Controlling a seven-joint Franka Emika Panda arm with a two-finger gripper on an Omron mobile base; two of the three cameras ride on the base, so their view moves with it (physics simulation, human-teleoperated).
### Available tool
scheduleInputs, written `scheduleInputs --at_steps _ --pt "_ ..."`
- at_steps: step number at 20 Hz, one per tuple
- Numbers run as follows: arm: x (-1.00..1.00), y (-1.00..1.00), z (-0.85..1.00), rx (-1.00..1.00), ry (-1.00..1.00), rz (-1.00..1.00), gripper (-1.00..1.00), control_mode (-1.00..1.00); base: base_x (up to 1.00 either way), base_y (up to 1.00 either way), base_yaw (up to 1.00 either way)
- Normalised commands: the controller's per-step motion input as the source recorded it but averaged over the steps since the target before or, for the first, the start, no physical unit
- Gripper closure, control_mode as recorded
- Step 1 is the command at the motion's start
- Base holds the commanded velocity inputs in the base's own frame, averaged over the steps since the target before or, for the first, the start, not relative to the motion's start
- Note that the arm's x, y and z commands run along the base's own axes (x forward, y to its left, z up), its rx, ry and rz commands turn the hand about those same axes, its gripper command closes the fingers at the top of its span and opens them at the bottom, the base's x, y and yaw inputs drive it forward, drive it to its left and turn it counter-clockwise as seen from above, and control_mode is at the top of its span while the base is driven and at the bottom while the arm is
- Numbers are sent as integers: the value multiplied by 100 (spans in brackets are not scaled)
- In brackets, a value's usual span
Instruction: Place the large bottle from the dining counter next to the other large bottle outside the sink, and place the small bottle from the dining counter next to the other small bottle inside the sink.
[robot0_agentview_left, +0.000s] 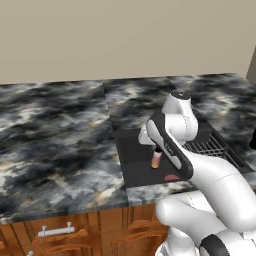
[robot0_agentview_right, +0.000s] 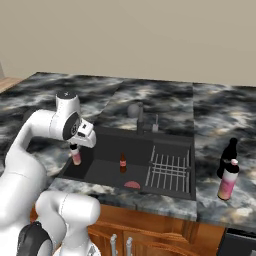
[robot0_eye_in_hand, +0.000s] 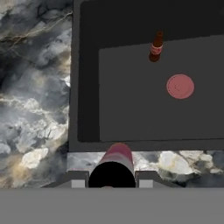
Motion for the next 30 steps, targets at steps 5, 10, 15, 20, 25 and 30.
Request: scheduleInputs --at_steps 5,10,15,20,25,30 --pt "7 0 -46 0 -1 -1 100 -100 0 0 0" --pt "27 0 -20 -1 0 0 100 -100 0 0 0" --pt "64 1 0 -6 6 -2 100 -100 0 0 0" --pt "57 3 -12 -4 6 -3 100 -100 0 0 0" --pt "38 0 -29 0 3 0 100 -100 0 0 0" --pt "40 0 -37 0 1 0 100 -100 0 0 0"
